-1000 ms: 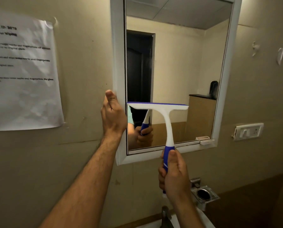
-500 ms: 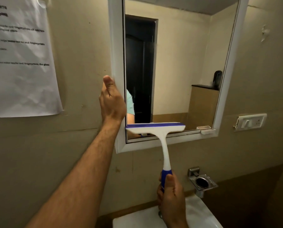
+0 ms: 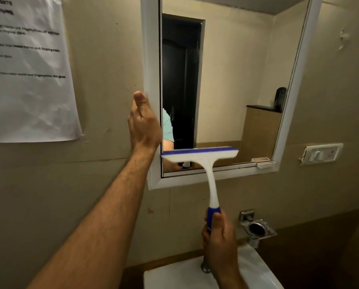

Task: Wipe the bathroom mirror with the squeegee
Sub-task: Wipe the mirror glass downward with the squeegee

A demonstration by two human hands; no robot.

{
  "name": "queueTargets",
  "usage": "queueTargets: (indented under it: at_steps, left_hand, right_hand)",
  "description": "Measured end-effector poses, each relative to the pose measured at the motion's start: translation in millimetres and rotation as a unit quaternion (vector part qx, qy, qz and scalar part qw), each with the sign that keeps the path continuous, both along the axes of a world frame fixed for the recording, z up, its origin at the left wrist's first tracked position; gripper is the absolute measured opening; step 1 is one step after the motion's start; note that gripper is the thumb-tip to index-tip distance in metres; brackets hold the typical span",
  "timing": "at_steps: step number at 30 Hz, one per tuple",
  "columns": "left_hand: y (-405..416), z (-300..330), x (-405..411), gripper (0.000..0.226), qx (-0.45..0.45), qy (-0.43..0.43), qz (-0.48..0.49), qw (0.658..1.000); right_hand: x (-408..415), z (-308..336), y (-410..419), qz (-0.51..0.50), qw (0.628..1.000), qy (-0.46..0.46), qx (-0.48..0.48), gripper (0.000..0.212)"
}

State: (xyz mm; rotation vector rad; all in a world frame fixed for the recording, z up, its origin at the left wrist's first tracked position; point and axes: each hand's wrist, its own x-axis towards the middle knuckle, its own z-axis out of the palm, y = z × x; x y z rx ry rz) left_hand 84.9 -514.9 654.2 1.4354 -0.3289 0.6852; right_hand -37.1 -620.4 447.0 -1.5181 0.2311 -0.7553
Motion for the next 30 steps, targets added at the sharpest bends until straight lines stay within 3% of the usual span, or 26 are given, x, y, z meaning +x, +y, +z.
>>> queueTargets:
  at_steps: [4, 12, 15, 21, 30]
  left_hand:
    - [2, -2, 1, 0.074, -0.006, 0.000, 0.023, 1.000]
    - [0, -7, -6, 0.066, 0.002, 0.006, 0.000, 1.000]
    - [3, -12, -3, 0.059, 0.011, 0.015, 0.009, 1.000]
    - [3, -3, 3, 0.067, 0.017, -0.007, 0.021, 1.000]
    - [-5, -7, 3, 0.056, 0.021, -0.024, 0.013, 0.999]
  right_hand:
    - [-7, -19, -3, 0.007, 0.999, 0.030, -0.019, 0.047]
    - [-2, 17, -8, 0.002, 1.000, -0.008, -0.019, 0.049]
    - [-7, 4, 0, 0.018, 1.000, 0.009, -0.005, 0.049]
    - [-13, -29, -2, 0.010, 0.997, 0.068, -0.022, 0.047]
    - [-10, 15, -10, -0.011, 1.000, -0.005, -0.025, 0.048]
